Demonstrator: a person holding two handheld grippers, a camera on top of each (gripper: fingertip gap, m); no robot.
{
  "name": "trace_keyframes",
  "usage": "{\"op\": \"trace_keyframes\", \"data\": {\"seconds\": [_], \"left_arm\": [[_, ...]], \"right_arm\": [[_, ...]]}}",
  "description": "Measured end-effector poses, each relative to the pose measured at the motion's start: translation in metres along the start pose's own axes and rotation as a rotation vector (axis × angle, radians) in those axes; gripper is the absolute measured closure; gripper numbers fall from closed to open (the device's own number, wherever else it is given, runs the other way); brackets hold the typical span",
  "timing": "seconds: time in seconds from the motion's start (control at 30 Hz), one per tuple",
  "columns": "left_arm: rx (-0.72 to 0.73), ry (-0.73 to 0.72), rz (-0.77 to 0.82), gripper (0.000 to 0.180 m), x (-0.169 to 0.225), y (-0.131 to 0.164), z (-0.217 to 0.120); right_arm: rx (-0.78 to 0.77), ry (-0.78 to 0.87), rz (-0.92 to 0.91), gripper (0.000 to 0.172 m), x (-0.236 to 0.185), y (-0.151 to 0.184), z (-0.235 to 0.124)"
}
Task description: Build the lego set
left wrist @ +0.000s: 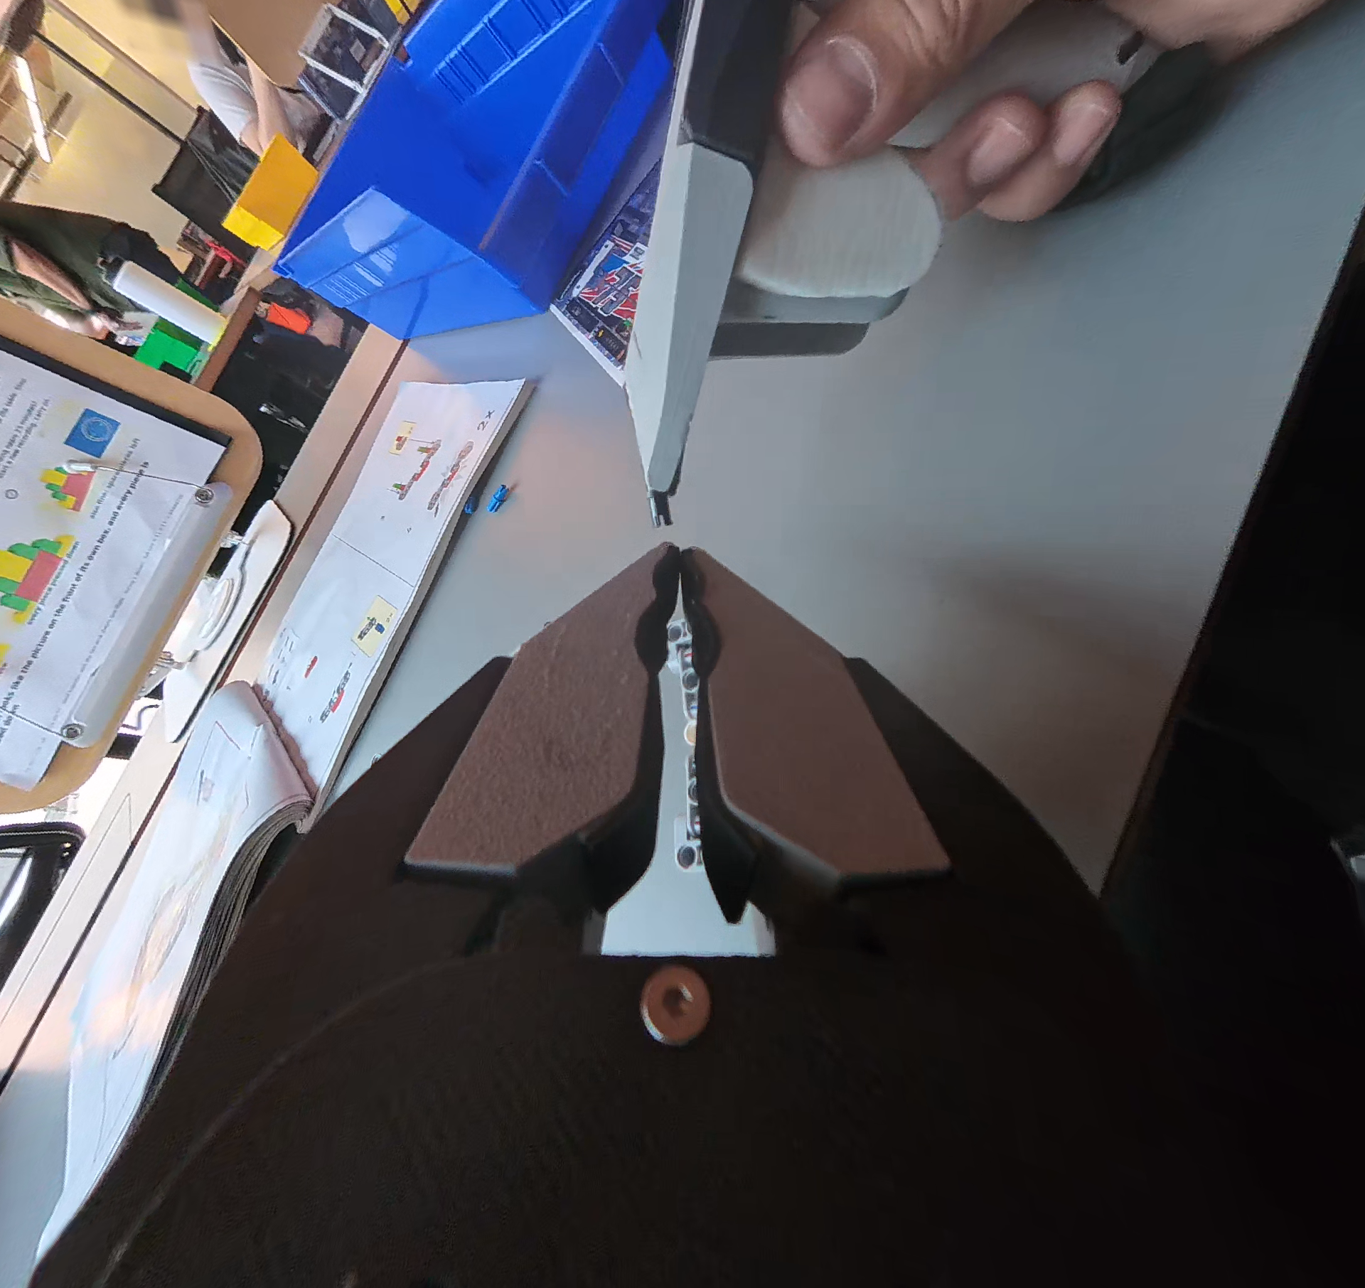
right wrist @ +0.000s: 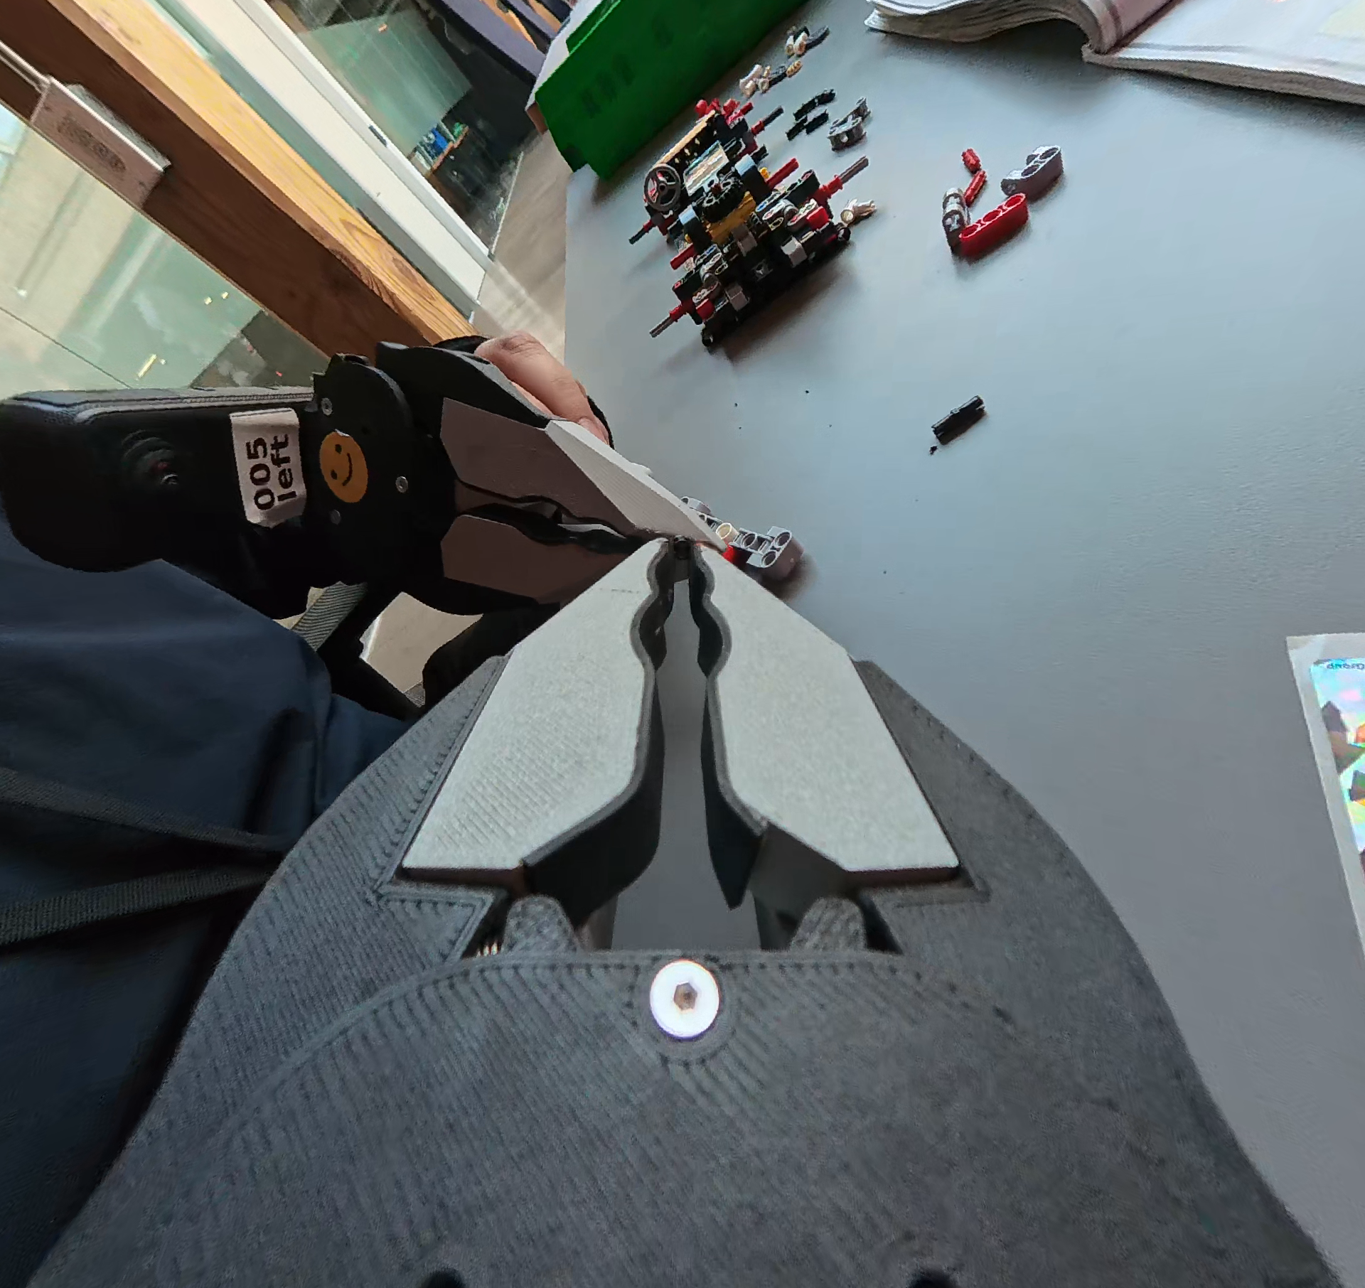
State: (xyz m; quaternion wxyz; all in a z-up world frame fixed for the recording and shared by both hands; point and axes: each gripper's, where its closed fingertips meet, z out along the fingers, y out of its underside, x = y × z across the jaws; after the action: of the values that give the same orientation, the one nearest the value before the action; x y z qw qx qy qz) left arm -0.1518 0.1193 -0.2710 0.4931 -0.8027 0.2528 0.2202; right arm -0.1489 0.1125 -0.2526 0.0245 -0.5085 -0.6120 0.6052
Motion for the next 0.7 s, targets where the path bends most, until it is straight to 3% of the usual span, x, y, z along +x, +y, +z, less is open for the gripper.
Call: {"op": "trace_keyframes", "data": {"seconds": [0.3, 0.7], "left_arm": [[-0.002, -0.009, -0.006, 0.18, -0.006, 0.005, 0.001], [-0.06, -0.062, -0.057, 0.18, -0.053, 0.047, 0.004]], "right_arm": [[0.024, 0.0, -0.016, 0.172, 0.0, -0.004, -0.002], [0.17, 0.125, -0.131, 0.171, 0.028, -0.033, -0.038]]}}
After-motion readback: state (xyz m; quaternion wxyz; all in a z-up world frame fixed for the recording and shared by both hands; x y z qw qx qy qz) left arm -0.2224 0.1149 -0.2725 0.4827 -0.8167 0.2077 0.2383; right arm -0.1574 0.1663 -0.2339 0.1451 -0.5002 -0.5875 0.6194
